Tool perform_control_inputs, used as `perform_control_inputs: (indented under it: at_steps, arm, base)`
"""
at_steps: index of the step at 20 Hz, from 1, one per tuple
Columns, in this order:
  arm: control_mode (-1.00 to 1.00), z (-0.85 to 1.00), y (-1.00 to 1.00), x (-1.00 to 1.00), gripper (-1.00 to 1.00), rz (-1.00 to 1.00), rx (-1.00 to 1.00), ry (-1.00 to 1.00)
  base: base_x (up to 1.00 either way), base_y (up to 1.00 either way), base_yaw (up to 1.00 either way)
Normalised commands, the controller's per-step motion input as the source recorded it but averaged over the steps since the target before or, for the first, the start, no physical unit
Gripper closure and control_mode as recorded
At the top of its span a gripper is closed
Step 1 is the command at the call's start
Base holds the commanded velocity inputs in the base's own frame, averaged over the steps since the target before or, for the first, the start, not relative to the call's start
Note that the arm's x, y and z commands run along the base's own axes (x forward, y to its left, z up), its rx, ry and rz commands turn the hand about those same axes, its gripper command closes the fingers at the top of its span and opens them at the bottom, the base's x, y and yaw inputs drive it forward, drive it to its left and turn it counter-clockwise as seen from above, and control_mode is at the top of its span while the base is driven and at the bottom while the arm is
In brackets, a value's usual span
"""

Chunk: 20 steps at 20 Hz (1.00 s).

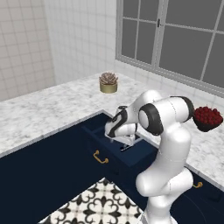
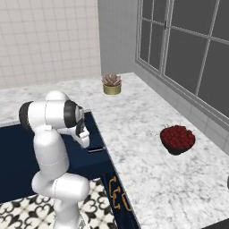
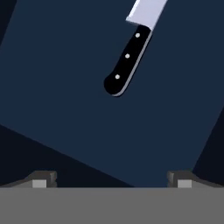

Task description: Pick up the knife from the drawer and place it on the cutting board. Then place the meat from the plate to the cutting board.

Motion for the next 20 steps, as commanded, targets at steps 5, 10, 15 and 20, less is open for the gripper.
perform_control_inputs:
  at_steps: [5,10,15,20]
  arm:
    - [-1.00,-0.60,0.09,0.24,-1.00,0.00,0.00,0.10]
    - [-1.00,-0.54,0.07,0.27,-1.00,0.00,0.00,0.06]
    - [-1.00,-0.49,0.15,0.15,-1.00,0.00,0.00,0.03]
    - [-1.00,-0.42,0.27,0.01,-1.00,0.00,0.00,0.00]
  base:
    - [0.00,0.00,0.00]
    - [0.00,0.00,0.00]
    - [0.00,0.00,0.00]
    - [0.00,0.00,0.00]
